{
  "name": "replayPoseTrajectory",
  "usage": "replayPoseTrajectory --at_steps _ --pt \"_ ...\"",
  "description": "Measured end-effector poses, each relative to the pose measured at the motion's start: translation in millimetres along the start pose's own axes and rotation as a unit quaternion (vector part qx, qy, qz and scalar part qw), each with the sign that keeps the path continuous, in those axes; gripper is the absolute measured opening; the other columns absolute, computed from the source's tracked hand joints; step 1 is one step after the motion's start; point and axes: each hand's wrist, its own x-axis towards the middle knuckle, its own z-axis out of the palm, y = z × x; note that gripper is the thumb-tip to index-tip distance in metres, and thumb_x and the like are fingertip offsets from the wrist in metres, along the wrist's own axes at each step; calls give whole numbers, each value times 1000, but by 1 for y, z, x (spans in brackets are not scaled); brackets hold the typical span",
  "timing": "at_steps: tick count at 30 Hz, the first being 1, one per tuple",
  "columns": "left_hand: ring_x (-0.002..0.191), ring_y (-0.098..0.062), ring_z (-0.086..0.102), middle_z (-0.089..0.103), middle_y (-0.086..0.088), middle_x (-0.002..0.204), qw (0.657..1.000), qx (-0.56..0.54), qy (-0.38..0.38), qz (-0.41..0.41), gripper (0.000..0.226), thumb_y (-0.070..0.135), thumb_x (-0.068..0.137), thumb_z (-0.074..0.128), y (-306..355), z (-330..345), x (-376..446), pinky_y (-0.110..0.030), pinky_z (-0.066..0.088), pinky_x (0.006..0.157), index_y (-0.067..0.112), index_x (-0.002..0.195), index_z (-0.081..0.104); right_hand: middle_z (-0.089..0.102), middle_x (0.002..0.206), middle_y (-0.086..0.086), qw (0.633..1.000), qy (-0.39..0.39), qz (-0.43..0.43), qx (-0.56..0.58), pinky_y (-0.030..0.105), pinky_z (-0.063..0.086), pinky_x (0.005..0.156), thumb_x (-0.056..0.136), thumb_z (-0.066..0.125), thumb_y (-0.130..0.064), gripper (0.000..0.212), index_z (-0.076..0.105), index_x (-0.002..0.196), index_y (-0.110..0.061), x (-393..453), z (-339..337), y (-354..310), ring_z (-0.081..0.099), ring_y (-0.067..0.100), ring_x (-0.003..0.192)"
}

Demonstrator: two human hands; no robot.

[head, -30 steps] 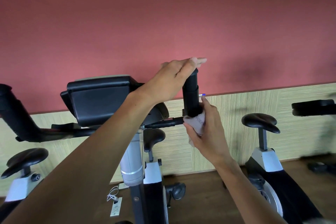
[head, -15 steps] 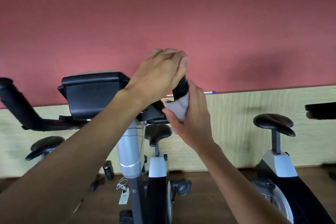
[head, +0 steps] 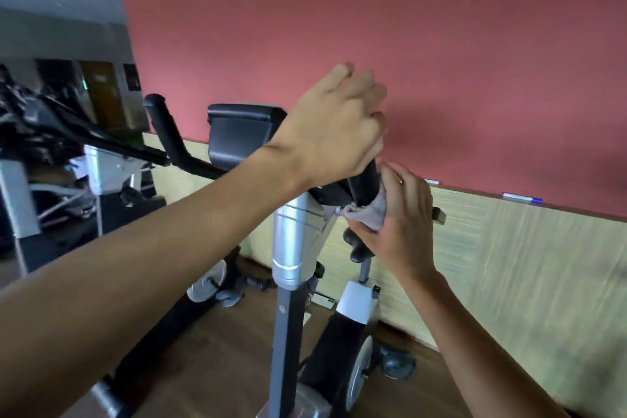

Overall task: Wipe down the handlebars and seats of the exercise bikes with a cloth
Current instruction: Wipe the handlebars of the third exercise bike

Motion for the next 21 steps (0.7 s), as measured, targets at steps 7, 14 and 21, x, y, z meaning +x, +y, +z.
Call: replayPoseTrajectory --at_steps 7,14,21 --pt "104 -32 51 71 -7 93 974 104 -199 10 47 31 101 31 34 -15 12 -49 23 117 18 94 77 36 150 12 998 -29 43 42 56 42 104 85 69 -63 84 36 147 -18 -6 -5 -7 43 32 126" --pt "77 -24 45 66 -2 83 946 127 -297 12 37 26 102 31 47 -15 31 -41 36 99 21 69 47 30 153 19 987 -35 -83 133 70 27 112 93 68 -33 63 31 138 -8 -14 -4 20 34 35 146" --pt "57 -17 33 40 -1 69 926 143 -348 -5 38 32 104 28 60 -16 48 -36 30 72 19 72 43 37 153 14 993 9 -103 62 60 42 109 95 68 -45 73 41 147 -1 -19 6 38 38 27 142"
